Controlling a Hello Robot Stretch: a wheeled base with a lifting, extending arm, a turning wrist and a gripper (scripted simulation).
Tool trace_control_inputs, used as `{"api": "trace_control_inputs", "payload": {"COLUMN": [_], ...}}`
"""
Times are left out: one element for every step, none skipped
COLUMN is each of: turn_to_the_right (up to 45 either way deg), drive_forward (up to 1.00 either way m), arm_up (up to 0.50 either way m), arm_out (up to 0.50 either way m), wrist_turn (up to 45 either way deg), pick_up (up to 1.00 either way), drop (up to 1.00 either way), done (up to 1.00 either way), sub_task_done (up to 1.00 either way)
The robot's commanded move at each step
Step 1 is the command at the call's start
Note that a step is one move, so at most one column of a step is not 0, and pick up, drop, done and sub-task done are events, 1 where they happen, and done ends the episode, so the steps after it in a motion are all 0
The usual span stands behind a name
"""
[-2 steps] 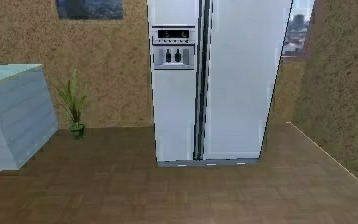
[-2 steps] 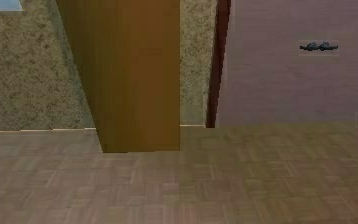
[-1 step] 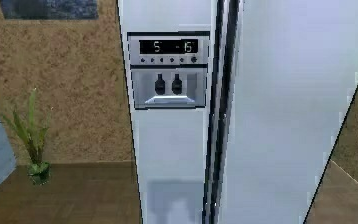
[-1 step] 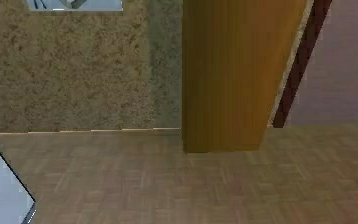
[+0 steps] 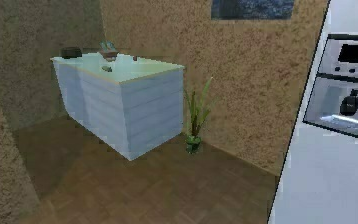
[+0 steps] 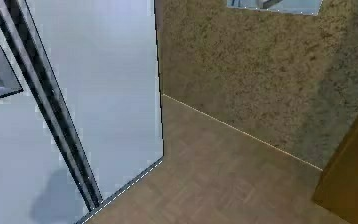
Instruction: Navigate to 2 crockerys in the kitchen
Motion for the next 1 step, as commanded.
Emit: {"api": "trace_control_inputs", "payload": {"turn_to_the_right": [0.0], "drive_forward": [0.40], "arm_up": [0.00], "arm_out": [0.00], "wrist_turn": [0.0], "pick_up": [0.00], "drop": [0.00], "done": [0.00], "sub_task_done": [0.00]}}
